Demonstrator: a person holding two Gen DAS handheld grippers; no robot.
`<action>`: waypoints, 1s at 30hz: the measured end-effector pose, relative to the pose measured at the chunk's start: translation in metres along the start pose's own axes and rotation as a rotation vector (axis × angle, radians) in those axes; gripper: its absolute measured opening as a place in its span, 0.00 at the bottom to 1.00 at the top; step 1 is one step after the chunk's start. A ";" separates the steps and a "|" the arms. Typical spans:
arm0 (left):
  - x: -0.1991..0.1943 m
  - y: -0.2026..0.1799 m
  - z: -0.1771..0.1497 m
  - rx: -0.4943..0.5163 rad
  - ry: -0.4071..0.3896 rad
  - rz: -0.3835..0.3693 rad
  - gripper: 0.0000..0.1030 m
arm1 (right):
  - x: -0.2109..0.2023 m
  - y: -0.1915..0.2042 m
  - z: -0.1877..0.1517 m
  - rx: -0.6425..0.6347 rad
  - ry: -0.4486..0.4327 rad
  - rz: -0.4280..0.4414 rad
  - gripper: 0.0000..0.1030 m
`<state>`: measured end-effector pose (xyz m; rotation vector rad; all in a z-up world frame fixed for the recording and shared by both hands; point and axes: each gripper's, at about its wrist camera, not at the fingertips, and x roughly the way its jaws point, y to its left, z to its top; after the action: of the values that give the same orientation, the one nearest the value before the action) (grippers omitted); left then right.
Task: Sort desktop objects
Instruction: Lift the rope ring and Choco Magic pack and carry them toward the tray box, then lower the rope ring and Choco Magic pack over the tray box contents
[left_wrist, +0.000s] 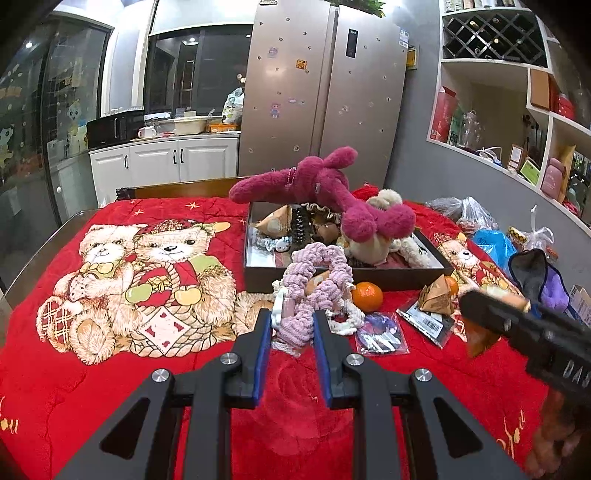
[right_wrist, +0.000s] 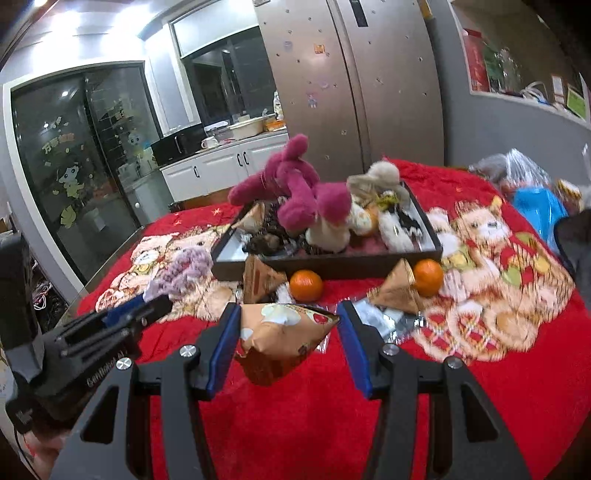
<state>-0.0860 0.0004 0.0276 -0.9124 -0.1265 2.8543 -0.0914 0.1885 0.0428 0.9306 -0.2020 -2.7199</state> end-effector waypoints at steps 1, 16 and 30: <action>0.000 0.000 0.002 -0.001 -0.002 0.000 0.22 | 0.000 0.001 0.006 -0.002 -0.005 0.004 0.53; 0.021 0.018 0.057 -0.006 -0.012 0.046 0.22 | 0.048 0.035 0.077 -0.006 -0.003 0.107 0.53; 0.079 0.023 0.075 -0.006 0.031 0.077 0.22 | 0.136 0.036 0.112 0.009 0.057 0.067 0.53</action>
<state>-0.1961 -0.0125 0.0404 -0.9825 -0.0986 2.9104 -0.2570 0.1204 0.0588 0.9840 -0.2302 -2.6299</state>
